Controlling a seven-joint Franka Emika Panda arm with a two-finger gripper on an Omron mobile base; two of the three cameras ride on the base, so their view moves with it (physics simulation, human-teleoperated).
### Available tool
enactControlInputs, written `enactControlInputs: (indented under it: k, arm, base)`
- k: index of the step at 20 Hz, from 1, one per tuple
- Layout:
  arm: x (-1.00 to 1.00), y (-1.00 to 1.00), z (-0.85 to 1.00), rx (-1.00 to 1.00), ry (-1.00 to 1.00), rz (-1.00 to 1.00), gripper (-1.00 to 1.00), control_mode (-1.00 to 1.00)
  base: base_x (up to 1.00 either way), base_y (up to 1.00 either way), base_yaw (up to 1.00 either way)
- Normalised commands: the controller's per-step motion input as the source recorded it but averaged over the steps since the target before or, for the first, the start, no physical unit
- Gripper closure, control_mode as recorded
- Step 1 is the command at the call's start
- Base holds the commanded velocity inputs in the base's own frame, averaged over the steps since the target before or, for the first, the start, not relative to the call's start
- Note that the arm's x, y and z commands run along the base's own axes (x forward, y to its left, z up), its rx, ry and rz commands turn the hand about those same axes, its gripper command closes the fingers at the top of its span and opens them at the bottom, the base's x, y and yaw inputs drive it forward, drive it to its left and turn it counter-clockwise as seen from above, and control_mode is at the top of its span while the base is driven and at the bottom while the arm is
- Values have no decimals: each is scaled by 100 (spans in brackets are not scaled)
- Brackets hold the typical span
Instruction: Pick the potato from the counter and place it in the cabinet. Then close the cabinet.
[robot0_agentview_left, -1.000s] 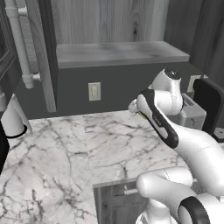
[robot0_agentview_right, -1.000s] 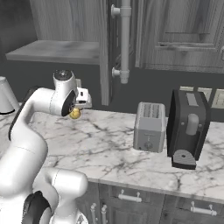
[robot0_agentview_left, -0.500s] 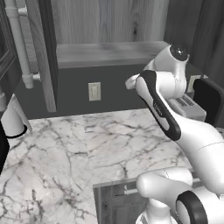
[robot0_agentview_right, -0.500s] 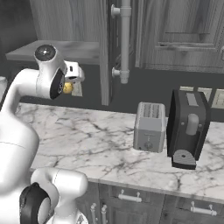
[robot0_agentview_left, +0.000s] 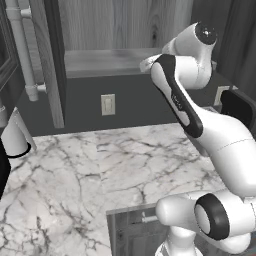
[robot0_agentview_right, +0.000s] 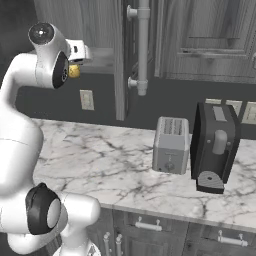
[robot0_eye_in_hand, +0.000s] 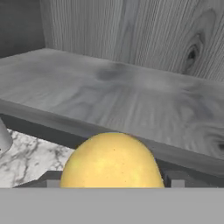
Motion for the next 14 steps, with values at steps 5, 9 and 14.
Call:
enactControlInputs:
  k: [5, 9, 14]
  arm:
    - [35, 1, 67, 0, -2, -3, 100, -100]
    - [64, 0, -23, 0, -1, -6, 100, -100]
    - [90, 6, -51, 0, 0, -2, 100, -100]
  base:
    - [0, 0, 0]
    - [0, 0, 0]
    - [0, 0, 0]
